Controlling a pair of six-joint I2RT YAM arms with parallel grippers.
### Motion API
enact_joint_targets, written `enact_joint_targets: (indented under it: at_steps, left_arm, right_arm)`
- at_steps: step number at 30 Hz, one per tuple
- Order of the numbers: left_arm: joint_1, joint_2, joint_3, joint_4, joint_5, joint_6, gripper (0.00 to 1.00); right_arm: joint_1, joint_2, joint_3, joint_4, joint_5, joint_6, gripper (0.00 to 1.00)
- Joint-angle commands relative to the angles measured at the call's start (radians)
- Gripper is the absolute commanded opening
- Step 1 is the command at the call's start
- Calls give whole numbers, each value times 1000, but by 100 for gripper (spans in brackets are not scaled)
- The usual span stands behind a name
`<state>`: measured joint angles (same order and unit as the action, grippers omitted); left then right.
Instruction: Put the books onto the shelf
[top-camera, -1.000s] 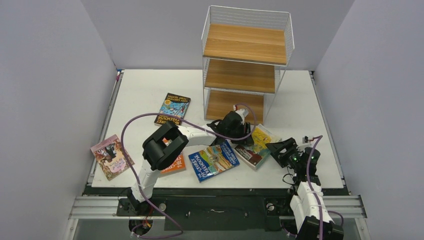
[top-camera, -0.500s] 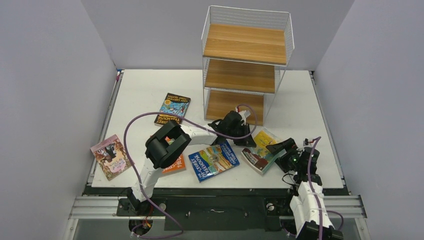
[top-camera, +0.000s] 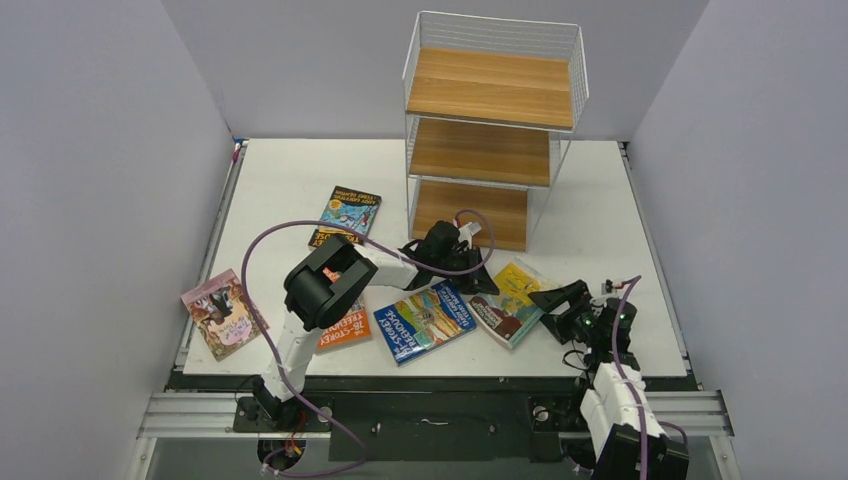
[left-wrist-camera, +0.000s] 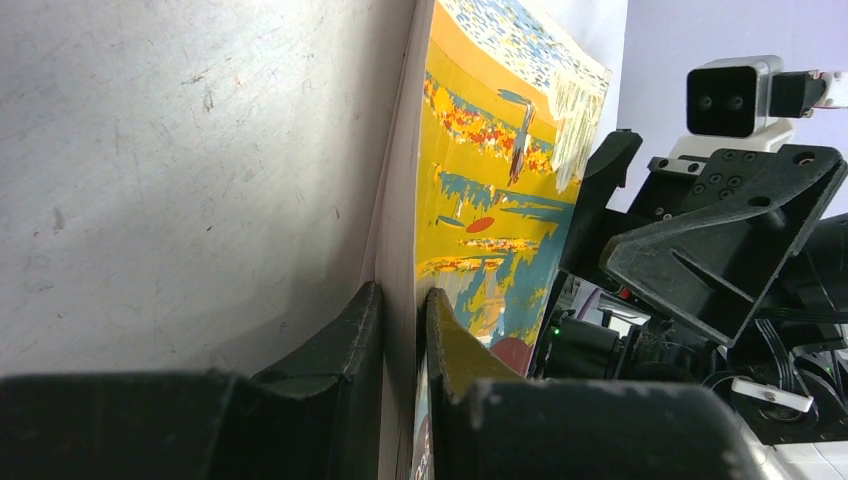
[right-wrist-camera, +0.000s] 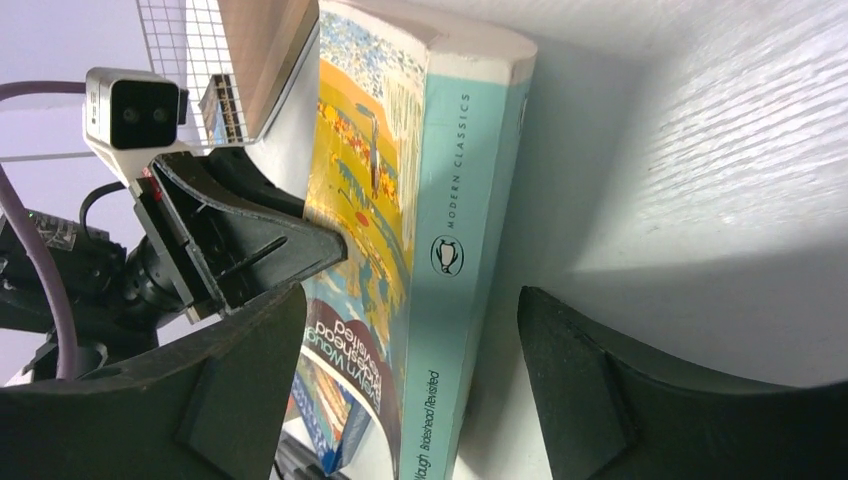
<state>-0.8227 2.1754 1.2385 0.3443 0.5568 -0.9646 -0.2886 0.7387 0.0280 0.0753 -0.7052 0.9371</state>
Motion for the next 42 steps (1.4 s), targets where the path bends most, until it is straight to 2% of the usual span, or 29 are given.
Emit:
enact_joint_targets:
  at_steps: [1,5,13,15,16,17,18,19,20,23,24,25,26,28,30,32,35,37,38,40,41,42]
  left_arm:
    - [-3,26,14,-8,26,0,0]
    - [-7,45,40,-14,35,-17,0]
    - [-35,39,94,-122,11,30,0]
    - [-37,30,102,-155,-5,44,0]
    - [-37,26,105,-164,0,49,0]
    - [-36,24,113,-176,7,68,3]
    - [-36,19,119,-204,20,77,16]
    - [-37,15,129,-222,25,103,25]
    - [-42,0,134,-267,19,119,38]
    - [-59,-52,160,-422,-65,224,59]
    - [-77,-79,199,-552,-137,294,65]
    - [-90,-93,221,-611,-178,332,69]
    - [-116,-123,256,-719,-263,391,71]
    - [-146,-178,275,-820,-354,447,73]
    - [-157,-254,257,-867,-408,470,74]
    - [-157,-370,218,-900,-464,482,80]
    - [-140,-531,157,-911,-576,501,92]
    - [-92,-658,104,-878,-533,520,95]
    - [-63,-710,37,-801,-495,515,96]
    - [58,-854,-84,-650,-419,445,97]
    - [172,-924,-154,-575,-363,417,97]
    - [232,-944,-175,-552,-335,358,97]
  right_arm:
    - [-2,52,-32,59,-79,2,70]
    - [-1,98,-31,44,-119,-45,57]
    - [0,176,-31,98,-112,-51,49]
    - [0,187,-18,122,-93,-34,32]
    - [0,192,-6,125,-80,-24,13]
    - [0,191,0,116,-75,-23,5]
    - [0,189,12,101,-64,-37,0]
    - [-1,187,21,57,-58,-47,0]
    - [-1,177,39,33,-43,-72,0]
    - [-2,128,68,-78,3,-103,0]
    - [-3,101,79,-93,20,-101,0]
    - [-4,87,84,-116,28,-97,0]
    - [-4,62,96,-125,38,-90,0]
    - [-6,35,117,-157,40,-91,0]
    - [-6,11,148,-216,40,-115,0]
    - [-7,-26,180,-304,45,-143,0]
    - [-7,-63,237,-387,63,-200,0]
    - [-7,-65,271,-439,60,-231,0]
    - [-7,-66,280,-455,57,-237,0]
    - [-7,-66,303,-462,48,-243,0]
    - [-7,-64,314,-461,41,-241,0]
    - [-7,-65,320,-454,36,-240,0]
